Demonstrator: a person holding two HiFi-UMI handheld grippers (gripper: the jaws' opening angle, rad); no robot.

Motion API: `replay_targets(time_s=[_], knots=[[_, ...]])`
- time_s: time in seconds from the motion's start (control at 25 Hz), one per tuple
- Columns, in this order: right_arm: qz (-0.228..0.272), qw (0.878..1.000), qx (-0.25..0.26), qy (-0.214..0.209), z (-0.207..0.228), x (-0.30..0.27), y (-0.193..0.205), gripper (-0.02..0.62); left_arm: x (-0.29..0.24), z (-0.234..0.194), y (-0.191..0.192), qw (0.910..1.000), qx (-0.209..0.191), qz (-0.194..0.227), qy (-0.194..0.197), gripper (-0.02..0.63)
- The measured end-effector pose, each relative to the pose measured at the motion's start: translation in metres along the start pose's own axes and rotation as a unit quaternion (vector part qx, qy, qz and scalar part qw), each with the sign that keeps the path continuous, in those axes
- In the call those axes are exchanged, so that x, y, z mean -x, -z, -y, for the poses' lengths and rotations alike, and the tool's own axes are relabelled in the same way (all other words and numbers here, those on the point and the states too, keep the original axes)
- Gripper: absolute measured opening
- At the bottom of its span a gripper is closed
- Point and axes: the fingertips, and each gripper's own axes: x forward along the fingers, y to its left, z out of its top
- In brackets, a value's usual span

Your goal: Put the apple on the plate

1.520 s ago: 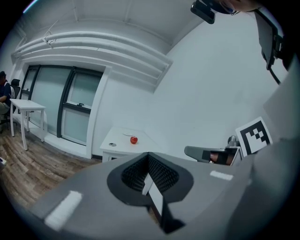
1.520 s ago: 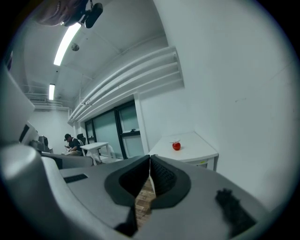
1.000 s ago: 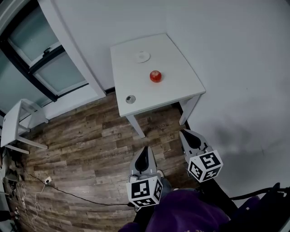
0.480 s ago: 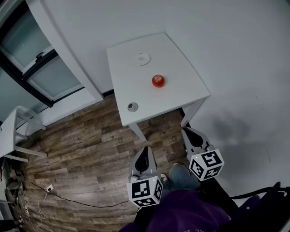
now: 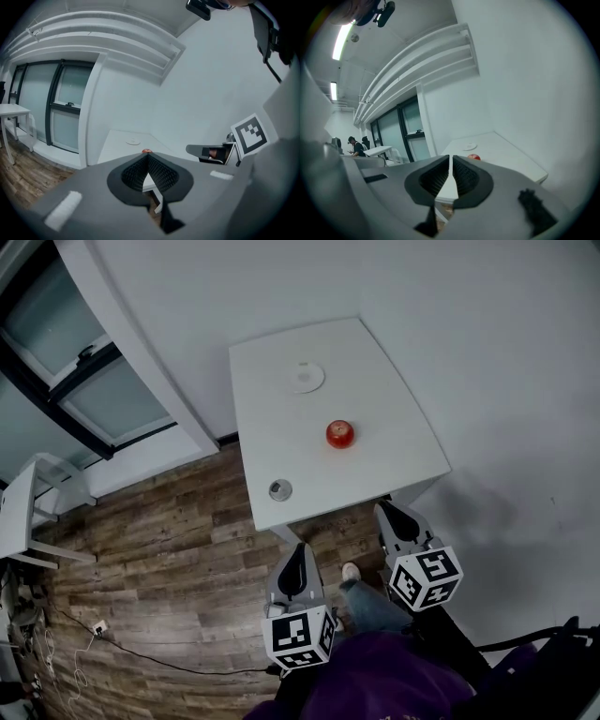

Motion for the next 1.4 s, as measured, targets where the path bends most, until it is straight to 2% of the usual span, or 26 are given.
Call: replay_targets(time_s=[0.24, 0.44, 0.72, 1.08, 1.4], knots=[[-0.007, 1.0, 0.002, -0.019, 0.034, -0.049, -0.013, 0.015, -0.059, 0.002, -0.016, 0.9999, 0.011, 0.001, -0.007, 0.003], [-0.03, 0.998, 0.007, -0.047, 0.052, -0.085, -0.016, 0.063, -0.095, 0.001, -0.028, 0.9997, 0.017, -0.003, -0.019, 0.005], [-0.061, 0.995, 0.013, -0.077, 0.07, -0.122, -0.015, 0.098, -0.133, 0.004, -0.037, 0.9992, 0.028, -0.002, -0.029, 0.005], [-0.089, 0.99, 0.025, -0.107, 0.079, -0.15, 0.006, 0.206, -0.153, -0.004, -0.028, 0.9981, 0.038, -0.024, -0.043, 0.005], [-0.1, 0.987, 0.079, -0.094, 0.085, -0.189, 0.009, 0.293, -0.178, -0.022, -0.038, 0.9985, 0.027, -0.033, -0.033, 0.005]])
